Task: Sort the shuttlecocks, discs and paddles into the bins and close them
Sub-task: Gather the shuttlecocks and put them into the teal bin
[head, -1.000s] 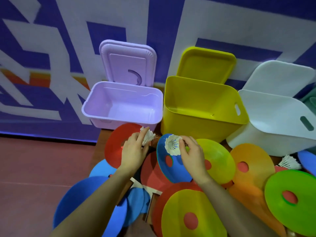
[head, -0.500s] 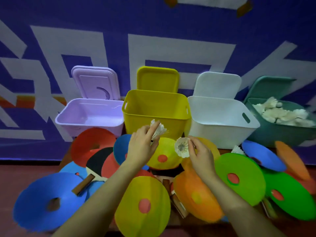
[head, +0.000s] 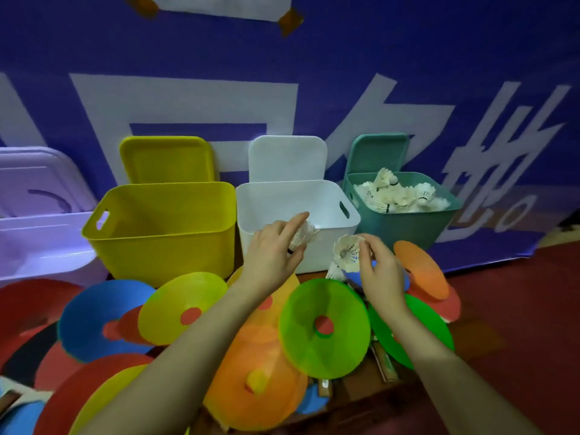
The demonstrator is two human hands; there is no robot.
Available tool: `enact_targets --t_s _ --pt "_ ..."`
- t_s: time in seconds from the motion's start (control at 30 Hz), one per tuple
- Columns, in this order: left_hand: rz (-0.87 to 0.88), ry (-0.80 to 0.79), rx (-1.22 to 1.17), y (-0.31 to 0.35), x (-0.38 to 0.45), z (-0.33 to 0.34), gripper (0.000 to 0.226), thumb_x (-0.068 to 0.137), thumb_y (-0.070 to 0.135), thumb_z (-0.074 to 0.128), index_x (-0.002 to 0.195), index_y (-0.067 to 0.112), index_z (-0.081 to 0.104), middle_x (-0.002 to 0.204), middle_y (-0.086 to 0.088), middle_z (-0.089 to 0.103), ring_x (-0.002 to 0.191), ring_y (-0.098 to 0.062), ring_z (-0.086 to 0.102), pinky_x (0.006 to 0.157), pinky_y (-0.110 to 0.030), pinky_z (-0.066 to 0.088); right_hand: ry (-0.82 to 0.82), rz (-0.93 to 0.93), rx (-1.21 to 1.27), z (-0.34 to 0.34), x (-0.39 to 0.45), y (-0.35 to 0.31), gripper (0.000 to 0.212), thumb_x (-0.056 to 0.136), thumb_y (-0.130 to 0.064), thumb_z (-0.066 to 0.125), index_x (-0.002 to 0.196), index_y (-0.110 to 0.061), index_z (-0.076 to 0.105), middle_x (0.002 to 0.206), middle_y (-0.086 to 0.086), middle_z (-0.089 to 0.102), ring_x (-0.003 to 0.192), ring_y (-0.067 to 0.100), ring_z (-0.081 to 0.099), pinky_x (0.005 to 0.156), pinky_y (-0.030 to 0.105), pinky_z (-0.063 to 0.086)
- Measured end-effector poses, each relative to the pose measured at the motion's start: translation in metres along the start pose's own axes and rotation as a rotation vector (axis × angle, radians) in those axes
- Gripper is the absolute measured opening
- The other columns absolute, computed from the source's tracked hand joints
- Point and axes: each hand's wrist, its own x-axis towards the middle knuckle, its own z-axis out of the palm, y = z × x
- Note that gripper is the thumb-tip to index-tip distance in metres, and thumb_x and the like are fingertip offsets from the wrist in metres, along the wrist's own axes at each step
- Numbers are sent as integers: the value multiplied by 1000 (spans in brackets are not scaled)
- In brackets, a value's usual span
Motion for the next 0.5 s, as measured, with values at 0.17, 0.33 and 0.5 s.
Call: enact_targets --t_s 0.17,0.33,0.5 --pt "14 -16 -66 19 69 60 55 86 26 59 138 24 41 104 -6 61 93 -29 57 78 -38 43 48 62 -31 -15 68 44 23 98 -17 42 107 -6 60 104 9 65 94 30 59 80 43 46" --pt "39 -53 -155 38 135 105 53 88 20 57 139 23 41 106 -9 59 94 -31 55 79 -39 40 112 68 -116 -30 129 94 27 94 -22 38 103 -8 60 101 8 65 91 30 58 74 38 43" --pt "69 -116 -241 60 190 151 53 90 17 57 139 23 38 114 -11 56 97 -28 54 82 -36 45 163 130 -133 -49 184 147 22 98 -18 39 103 -11 59 99 3 64 90 26 58 72 38 45"
